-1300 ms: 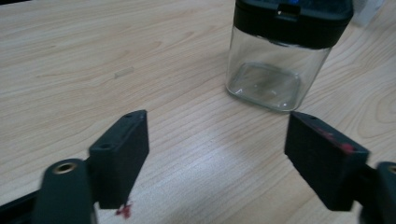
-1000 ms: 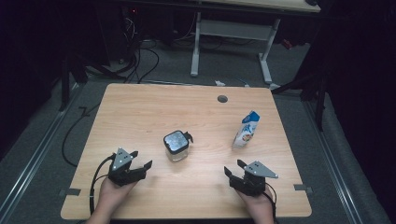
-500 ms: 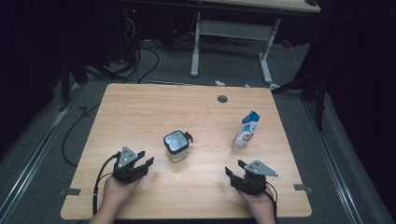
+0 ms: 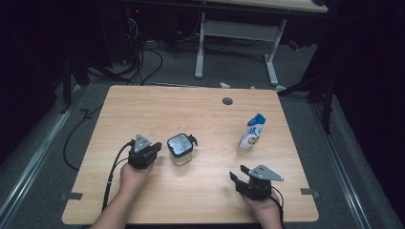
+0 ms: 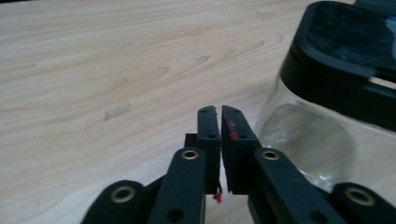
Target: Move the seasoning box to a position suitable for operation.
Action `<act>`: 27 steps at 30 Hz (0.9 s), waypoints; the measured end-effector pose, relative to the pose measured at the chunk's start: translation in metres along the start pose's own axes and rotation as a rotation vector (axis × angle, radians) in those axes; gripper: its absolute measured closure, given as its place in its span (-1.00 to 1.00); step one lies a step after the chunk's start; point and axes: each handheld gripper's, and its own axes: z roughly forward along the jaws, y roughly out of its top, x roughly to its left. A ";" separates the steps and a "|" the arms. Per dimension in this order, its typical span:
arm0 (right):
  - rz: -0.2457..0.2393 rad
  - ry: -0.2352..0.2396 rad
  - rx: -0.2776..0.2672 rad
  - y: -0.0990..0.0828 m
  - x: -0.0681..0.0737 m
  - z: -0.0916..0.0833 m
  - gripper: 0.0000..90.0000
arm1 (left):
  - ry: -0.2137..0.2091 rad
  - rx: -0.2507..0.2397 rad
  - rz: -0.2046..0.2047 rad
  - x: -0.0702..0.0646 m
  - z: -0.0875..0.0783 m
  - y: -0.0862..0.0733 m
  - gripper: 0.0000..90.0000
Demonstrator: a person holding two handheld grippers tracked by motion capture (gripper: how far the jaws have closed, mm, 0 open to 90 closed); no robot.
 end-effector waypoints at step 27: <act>-0.025 -0.002 0.009 -0.004 0.002 0.002 0.68 | -0.058 -0.019 0.032 -0.010 0.011 0.021 1.00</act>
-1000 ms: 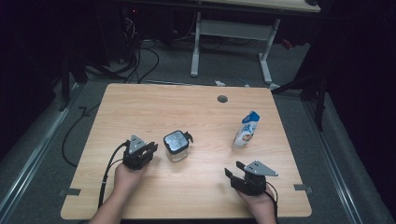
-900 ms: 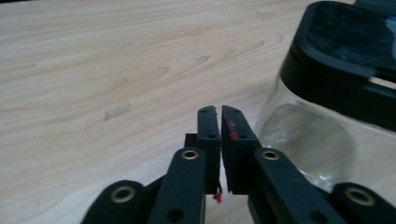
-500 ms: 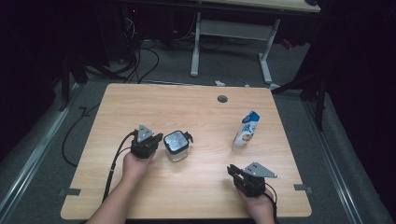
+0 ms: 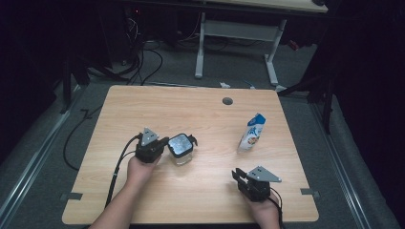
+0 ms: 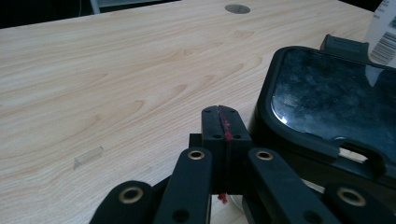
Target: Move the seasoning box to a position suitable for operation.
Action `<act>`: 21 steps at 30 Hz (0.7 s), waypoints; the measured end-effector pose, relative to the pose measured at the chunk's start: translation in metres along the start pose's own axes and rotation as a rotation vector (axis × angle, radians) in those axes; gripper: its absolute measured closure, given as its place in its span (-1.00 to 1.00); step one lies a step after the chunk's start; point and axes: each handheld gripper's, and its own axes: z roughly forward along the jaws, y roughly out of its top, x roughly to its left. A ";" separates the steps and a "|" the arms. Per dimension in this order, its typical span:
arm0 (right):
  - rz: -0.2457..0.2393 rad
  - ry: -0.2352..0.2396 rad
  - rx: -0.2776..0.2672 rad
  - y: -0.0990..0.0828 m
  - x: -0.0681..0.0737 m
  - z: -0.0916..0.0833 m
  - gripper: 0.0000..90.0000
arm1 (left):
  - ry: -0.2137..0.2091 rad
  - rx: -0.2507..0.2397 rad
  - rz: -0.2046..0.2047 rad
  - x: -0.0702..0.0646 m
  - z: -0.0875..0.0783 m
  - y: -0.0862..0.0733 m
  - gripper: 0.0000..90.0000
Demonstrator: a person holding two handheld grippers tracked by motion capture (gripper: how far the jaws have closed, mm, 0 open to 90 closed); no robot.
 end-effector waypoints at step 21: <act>0.008 -0.008 0.007 -0.001 -0.003 0.002 0.50 | -0.079 -0.034 0.027 -0.036 -0.024 -0.012 0.97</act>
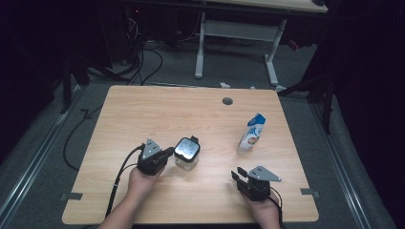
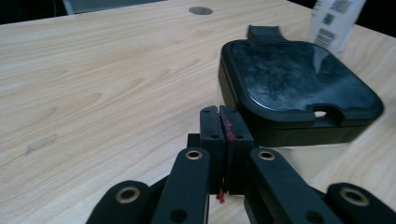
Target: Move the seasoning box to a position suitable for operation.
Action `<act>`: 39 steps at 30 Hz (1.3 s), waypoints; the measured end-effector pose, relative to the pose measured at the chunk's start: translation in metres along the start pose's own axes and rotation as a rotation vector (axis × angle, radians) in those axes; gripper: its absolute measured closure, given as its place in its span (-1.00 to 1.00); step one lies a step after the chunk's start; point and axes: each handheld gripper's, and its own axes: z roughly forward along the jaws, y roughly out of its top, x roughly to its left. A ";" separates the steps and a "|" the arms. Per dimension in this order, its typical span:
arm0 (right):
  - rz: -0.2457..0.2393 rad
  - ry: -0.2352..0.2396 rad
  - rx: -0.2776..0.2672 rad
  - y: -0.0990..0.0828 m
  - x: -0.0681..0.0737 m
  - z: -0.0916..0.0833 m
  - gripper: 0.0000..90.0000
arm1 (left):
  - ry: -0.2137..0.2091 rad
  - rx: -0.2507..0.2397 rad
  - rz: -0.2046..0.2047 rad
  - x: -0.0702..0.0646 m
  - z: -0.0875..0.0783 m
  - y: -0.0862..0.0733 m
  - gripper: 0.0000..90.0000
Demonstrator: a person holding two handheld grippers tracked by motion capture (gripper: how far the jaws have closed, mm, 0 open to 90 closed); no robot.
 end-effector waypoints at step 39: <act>-0.066 0.010 -0.004 0.011 0.025 0.020 1.00 | 0.110 0.064 0.008 0.009 -0.059 -0.046 0.32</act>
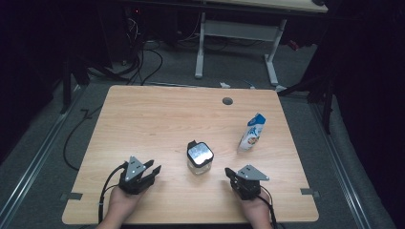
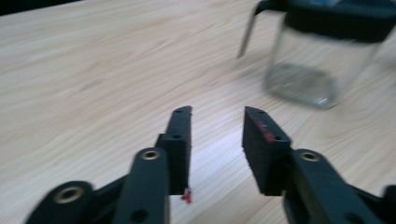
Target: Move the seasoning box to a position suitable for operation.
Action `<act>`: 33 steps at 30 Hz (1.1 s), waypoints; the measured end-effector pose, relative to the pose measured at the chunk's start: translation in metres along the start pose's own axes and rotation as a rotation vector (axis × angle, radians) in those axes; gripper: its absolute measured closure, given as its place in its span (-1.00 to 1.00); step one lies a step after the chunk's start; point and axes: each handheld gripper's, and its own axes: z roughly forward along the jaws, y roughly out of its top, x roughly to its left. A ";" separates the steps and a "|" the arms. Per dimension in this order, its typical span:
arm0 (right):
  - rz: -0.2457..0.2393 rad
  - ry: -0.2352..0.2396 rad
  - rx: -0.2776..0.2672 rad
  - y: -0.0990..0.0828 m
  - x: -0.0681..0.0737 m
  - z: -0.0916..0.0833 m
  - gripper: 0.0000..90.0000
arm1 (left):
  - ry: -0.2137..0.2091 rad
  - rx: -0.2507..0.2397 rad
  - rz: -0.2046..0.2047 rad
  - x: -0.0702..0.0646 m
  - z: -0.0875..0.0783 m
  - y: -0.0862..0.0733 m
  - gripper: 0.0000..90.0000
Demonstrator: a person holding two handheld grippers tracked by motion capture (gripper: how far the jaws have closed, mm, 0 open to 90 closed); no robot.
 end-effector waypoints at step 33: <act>-0.033 -0.013 0.018 0.023 0.030 0.021 0.98 | -0.027 -0.020 -0.066 0.019 -0.006 0.003 0.45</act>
